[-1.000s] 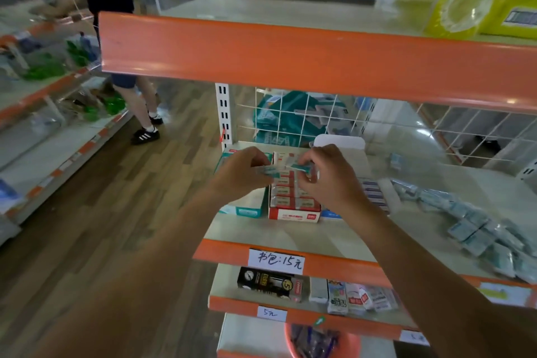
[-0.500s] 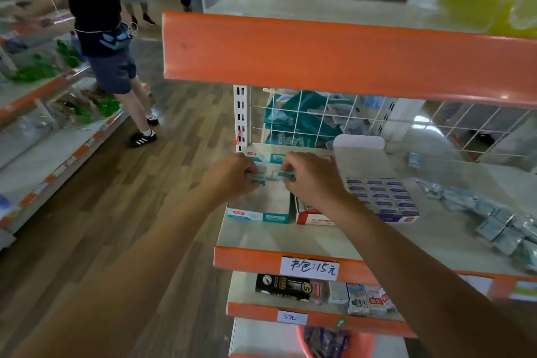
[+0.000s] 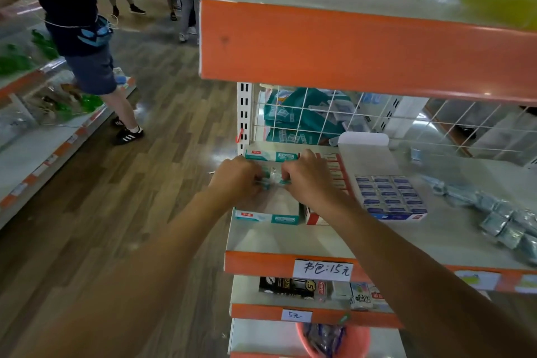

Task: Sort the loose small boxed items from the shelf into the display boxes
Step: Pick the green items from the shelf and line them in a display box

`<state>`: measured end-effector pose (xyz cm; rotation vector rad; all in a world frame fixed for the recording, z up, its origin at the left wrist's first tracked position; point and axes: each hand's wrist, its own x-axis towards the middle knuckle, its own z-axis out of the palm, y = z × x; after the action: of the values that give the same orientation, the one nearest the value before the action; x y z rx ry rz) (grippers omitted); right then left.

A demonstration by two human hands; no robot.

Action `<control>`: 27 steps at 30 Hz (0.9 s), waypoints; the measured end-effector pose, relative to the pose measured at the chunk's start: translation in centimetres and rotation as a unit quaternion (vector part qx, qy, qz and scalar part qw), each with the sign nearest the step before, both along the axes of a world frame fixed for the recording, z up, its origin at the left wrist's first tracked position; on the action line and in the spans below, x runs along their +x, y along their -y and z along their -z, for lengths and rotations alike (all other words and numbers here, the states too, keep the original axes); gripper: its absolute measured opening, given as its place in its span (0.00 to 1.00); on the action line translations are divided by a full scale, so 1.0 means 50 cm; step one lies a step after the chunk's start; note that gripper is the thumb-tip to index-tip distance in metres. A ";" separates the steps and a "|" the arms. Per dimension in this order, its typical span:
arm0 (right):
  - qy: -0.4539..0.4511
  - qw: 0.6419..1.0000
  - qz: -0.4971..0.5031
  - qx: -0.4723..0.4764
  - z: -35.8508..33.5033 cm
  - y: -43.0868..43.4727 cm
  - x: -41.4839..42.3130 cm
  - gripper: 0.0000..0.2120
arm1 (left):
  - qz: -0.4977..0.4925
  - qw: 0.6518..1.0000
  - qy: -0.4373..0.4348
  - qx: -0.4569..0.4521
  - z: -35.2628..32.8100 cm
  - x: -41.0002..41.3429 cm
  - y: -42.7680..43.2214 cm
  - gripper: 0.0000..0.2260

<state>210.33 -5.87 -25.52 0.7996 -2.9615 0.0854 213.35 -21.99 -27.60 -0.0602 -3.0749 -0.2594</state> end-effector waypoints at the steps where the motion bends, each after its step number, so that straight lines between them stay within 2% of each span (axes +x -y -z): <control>1: -0.004 1.000 -0.002 0.008 0.001 0.002 0.000 0.14 | 0.006 1.000 -0.003 -0.006 0.003 0.000 0.000 0.11; 7: -0.003 1.000 0.004 0.020 0.006 0.004 -0.005 0.18 | 0.032 0.999 -0.027 -0.033 0.014 -0.001 0.002 0.12; 14: -0.030 0.997 -0.011 0.064 0.007 0.005 -0.005 0.15 | 0.020 0.999 -0.031 -0.037 0.030 -0.005 -0.003 0.14; 18: -0.046 0.996 -0.031 0.072 0.012 0.006 -0.010 0.12 | -0.002 0.999 -0.042 -0.028 0.038 -0.005 -0.002 0.14; 27: -0.043 0.995 -0.030 0.082 0.013 0.010 -0.027 0.13 | -0.056 0.998 -0.036 -0.014 0.034 0.000 -0.034 0.11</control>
<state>208.98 -6.38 -26.18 0.8864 -2.8922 -0.1868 213.36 -20.30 -29.31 0.1005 -2.9973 -0.2050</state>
